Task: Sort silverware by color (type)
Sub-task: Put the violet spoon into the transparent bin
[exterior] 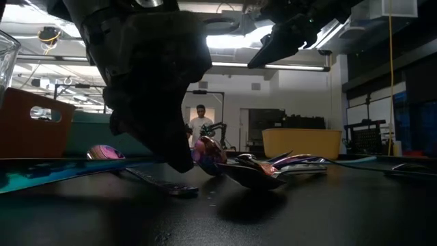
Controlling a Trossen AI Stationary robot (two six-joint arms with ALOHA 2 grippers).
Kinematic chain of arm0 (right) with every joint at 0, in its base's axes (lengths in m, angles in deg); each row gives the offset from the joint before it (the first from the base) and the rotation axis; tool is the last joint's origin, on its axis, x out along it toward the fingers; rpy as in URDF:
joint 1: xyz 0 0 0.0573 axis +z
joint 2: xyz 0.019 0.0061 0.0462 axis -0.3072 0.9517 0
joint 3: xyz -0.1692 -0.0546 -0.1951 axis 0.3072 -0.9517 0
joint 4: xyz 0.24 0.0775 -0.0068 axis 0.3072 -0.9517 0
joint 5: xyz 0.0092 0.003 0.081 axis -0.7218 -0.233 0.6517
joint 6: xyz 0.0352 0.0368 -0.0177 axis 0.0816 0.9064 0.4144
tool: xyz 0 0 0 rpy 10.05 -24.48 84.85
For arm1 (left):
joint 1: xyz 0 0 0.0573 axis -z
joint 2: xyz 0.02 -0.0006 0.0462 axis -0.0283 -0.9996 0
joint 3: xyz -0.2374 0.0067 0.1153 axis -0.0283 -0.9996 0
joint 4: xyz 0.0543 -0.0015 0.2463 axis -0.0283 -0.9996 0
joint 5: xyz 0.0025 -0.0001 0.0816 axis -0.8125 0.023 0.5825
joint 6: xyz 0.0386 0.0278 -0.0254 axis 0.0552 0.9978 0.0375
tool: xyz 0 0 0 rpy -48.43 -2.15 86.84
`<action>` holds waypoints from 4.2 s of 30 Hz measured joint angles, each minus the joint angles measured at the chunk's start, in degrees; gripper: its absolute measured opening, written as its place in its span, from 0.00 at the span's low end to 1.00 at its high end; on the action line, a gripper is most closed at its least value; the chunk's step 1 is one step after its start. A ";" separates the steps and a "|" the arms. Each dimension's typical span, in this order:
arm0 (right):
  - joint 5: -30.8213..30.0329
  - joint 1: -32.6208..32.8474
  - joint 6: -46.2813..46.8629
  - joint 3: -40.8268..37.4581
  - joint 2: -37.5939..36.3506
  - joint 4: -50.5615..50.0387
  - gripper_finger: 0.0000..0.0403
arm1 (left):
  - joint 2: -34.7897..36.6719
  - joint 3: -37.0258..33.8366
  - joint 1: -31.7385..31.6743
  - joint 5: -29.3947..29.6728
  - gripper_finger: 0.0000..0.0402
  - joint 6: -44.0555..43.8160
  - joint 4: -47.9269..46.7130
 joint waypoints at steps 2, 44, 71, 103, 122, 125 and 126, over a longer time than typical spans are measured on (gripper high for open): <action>-0.06 -0.02 0.00 0.00 0.00 0.02 0.24 | 0.77 -0.05 -0.48 0.01 0.02 0.00 -0.11; -10.40 0.00 4.59 0.04 -13.84 -1.91 0.24 | 39.26 0.11 8.28 -6.22 0.02 4.62 -16.29; -9.56 0.00 7.27 0.04 -13.86 -3.48 0.24 | 39.27 0.13 38.54 -0.21 0.02 -28.30 -34.40; -9.57 -0.01 7.38 0.02 -13.86 -3.47 0.24 | 17.20 0.13 34.95 -1.57 0.02 -9.51 -35.45; -9.57 -0.01 7.37 0.02 -13.86 -3.48 0.24 | 5.47 0.15 34.93 -0.87 0.02 -9.37 -36.18; -9.57 0.00 7.37 0.02 -13.86 -3.48 0.24 | 5.17 0.22 34.95 -0.58 0.02 -8.05 -36.18; -9.57 -0.02 7.37 0.02 -13.86 -3.48 0.24 | 5.17 0.22 34.93 -0.24 0.02 -7.65 -36.19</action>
